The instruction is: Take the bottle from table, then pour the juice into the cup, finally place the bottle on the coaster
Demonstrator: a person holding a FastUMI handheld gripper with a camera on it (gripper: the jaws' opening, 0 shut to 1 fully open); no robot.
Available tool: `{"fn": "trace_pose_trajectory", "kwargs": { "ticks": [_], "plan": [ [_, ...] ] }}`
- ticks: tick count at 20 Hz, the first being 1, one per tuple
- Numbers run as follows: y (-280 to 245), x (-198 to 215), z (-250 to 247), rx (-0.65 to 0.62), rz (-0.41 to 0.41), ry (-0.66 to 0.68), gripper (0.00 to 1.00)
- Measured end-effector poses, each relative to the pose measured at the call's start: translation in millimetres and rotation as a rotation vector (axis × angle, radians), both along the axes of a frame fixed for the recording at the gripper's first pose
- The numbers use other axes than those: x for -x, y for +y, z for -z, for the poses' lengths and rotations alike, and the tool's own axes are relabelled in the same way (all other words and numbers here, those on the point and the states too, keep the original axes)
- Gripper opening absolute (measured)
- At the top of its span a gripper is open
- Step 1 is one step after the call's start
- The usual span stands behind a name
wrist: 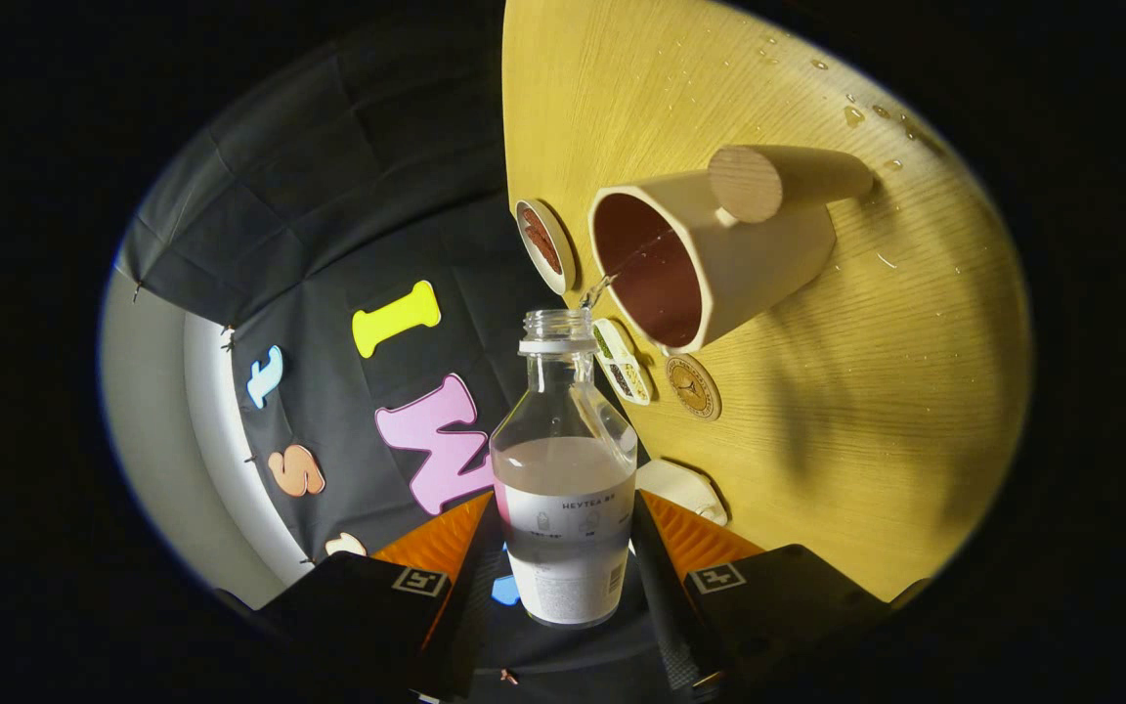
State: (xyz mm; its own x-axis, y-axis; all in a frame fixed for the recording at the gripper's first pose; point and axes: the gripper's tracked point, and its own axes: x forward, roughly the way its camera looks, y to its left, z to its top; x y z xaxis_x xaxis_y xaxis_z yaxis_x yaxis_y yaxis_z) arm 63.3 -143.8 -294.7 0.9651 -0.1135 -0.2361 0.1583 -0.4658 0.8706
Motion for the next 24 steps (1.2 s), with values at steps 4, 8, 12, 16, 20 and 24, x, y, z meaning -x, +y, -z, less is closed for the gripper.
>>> {"fn": "trace_pose_trajectory", "kwargs": {
  "ticks": [4,8,12,16,20,24],
  "plan": [
    [-3,-8,-6,-0.024,0.024,-0.003,0.74],
    [1,-5,-8,-0.055,0.045,-0.006,0.74],
    [2,-2,-13,-0.078,0.065,-0.022,0.74],
    [-6,-4,-21,-0.112,0.113,-0.037,0.74],
    [-18,-4,-30,-0.147,0.182,-0.055,0.74],
    [-22,-8,-34,-0.177,0.211,-0.062,0.74]
  ]
}}
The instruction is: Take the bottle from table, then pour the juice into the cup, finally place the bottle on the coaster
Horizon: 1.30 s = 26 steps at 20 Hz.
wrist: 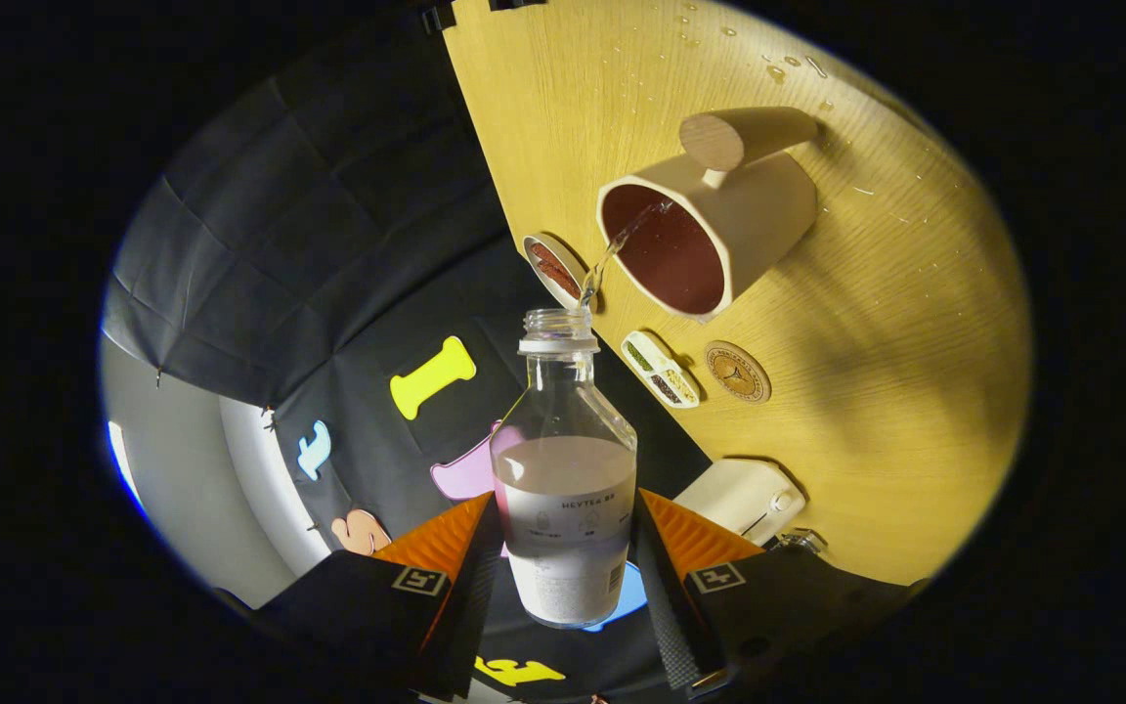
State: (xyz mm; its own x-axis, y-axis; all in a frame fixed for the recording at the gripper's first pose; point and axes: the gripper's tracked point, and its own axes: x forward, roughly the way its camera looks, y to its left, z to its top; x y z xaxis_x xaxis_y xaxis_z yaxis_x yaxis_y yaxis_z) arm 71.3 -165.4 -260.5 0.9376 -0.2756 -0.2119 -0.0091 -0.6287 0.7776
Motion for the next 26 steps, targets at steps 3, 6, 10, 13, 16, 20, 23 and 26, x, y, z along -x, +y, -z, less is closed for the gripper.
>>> {"fn": "trace_pose_trajectory", "kwargs": {
  "ticks": [3,6,10,13,16,20,23,26],
  "plan": [
    [-2,-1,-2,-0.018,0.016,-0.007,0.74],
    [-3,-2,-4,-0.029,0.02,-0.014,0.74],
    [-3,0,-5,-0.026,0.013,-0.018,0.74],
    [-3,2,-9,-0.029,0.021,-0.023,0.74],
    [-5,3,-12,-0.018,0.028,-0.024,0.74],
    [-8,4,-10,-0.011,0.033,-0.017,0.74],
    [-8,6,-11,0.01,0.031,-0.012,0.74],
    [-1,5,-10,0.098,-0.007,0.006,0.74]
  ]
}}
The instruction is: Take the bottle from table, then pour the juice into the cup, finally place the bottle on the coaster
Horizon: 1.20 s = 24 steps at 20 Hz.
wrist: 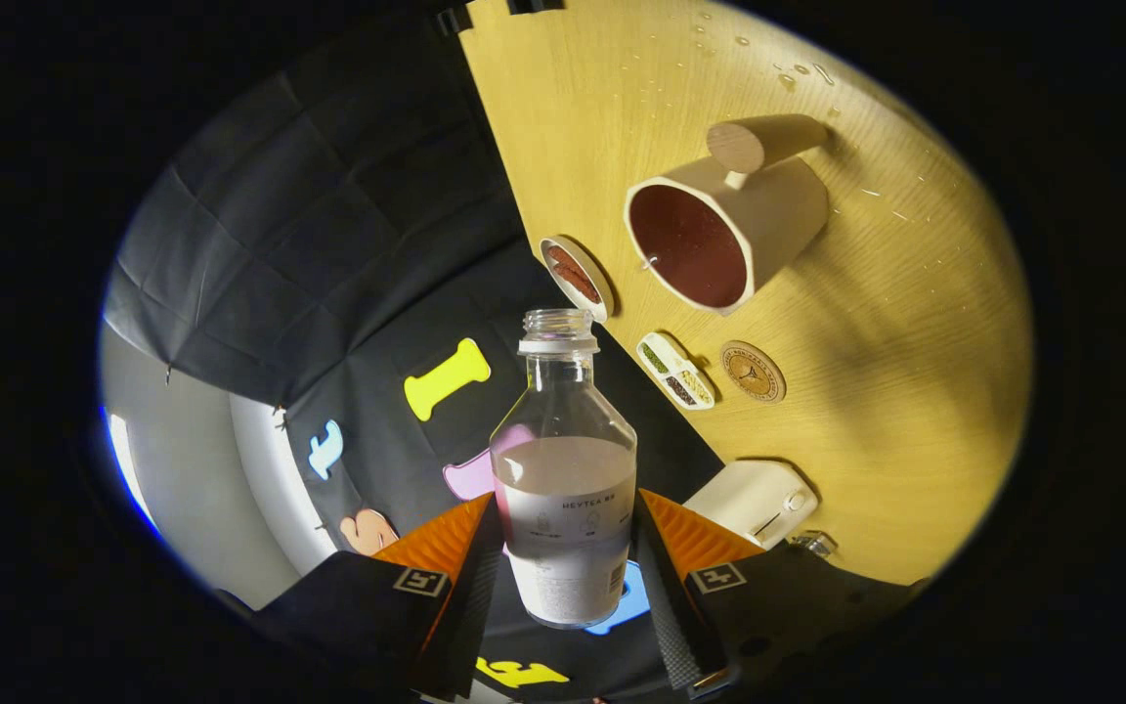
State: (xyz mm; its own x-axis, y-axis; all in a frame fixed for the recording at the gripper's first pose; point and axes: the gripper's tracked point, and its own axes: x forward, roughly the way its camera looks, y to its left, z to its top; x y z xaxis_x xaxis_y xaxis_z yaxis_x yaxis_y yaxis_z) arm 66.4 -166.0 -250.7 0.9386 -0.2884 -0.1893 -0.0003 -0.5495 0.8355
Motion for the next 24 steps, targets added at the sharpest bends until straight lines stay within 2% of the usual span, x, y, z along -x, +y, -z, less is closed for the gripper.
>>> {"fn": "trace_pose_trajectory", "kwargs": {
  "ticks": [4,12,16,24],
  "plan": [
    [14,-1,4,0.208,-0.089,0.072,0.74],
    [48,-2,1,0.825,-0.275,0.255,0.74],
    [47,-8,-13,1.157,-0.253,0.353,0.74],
    [61,-31,-94,1.719,-0.184,0.385,0.74]
  ]
}}
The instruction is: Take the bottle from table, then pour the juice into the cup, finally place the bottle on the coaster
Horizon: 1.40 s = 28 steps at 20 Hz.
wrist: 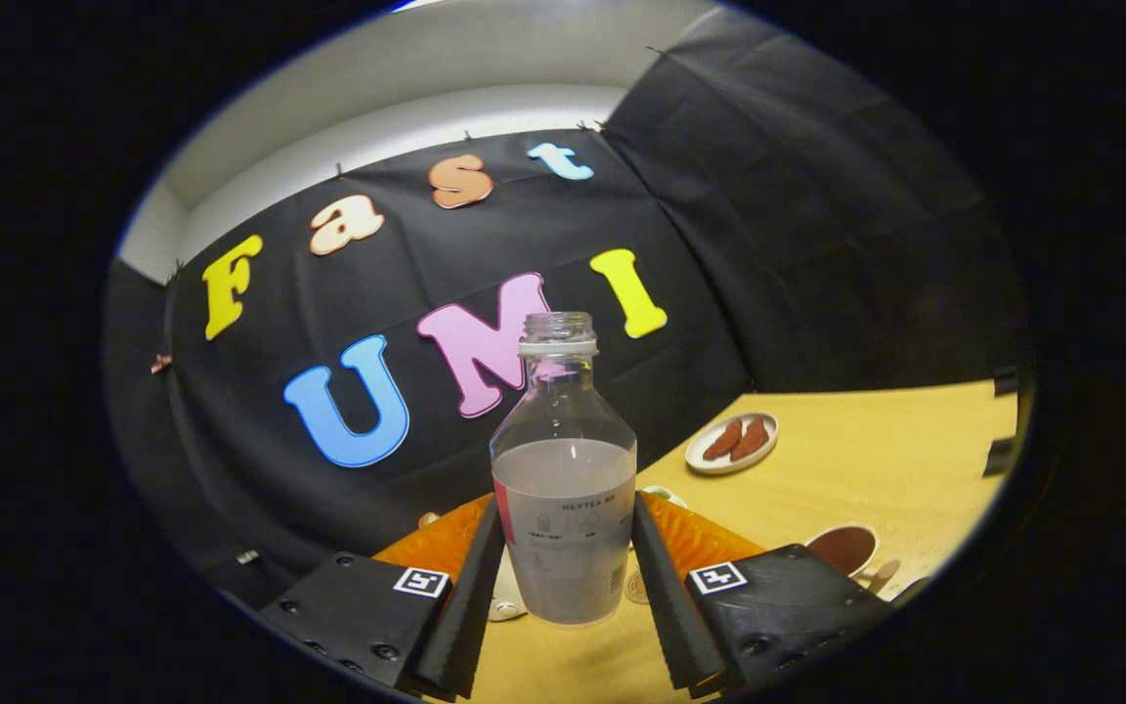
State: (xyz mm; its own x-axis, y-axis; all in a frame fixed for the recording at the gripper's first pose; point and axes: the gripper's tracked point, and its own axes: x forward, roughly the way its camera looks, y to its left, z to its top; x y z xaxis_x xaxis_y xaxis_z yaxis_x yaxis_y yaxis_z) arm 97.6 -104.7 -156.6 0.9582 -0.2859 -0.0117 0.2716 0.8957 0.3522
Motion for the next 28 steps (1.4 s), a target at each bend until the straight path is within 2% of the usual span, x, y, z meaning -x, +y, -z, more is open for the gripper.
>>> {"fn": "trace_pose_trajectory", "kwargs": {
  "ticks": [3,6,10,11,14,18,24,28],
  "plan": [
    [3,-14,-34,0.188,0.015,-0.026,0.74],
    [10,-29,-44,0.348,0.029,-0.039,0.74],
    [12,-49,-15,0.492,0.067,0.021,0.74],
    [16,-54,-1,0.508,0.055,0.041,0.74],
    [26,-76,40,0.481,0.033,0.077,0.74],
    [6,-93,69,0.493,0.113,0.102,0.74],
    [-14,-129,136,0.466,0.094,0.194,0.74],
    [-31,-139,166,0.421,0.134,0.228,0.75]
  ]
}}
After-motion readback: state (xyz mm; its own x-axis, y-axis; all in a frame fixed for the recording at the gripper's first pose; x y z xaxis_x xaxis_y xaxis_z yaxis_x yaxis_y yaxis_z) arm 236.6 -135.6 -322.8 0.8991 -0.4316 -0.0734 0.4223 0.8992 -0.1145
